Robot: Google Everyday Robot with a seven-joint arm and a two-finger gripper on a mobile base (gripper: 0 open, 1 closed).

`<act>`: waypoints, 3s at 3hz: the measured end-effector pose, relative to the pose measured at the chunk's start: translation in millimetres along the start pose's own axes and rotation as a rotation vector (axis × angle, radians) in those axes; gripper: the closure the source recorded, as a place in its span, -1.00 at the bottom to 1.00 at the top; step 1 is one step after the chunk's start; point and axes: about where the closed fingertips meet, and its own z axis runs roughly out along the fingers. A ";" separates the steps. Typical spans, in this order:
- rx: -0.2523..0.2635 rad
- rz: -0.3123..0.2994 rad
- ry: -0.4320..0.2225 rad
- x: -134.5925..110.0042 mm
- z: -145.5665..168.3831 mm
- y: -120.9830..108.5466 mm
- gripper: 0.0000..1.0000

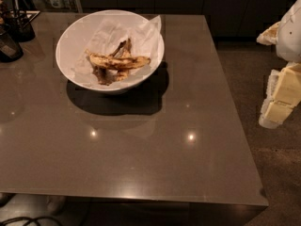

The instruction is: Pick banana from white bowl

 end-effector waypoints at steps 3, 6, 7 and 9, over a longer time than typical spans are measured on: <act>-0.070 -0.122 0.048 -44.0 25.2 -33.4 -1.00; -0.045 -0.177 -0.031 -90.4 34.5 -69.6 -1.00; -0.065 -0.241 -0.055 -132.1 43.5 -98.8 -1.00; -0.037 -0.252 -0.100 -155.8 49.8 -114.2 -1.00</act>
Offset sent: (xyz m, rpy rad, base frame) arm 0.0426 0.0288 -0.0014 -0.0583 0.1009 0.1113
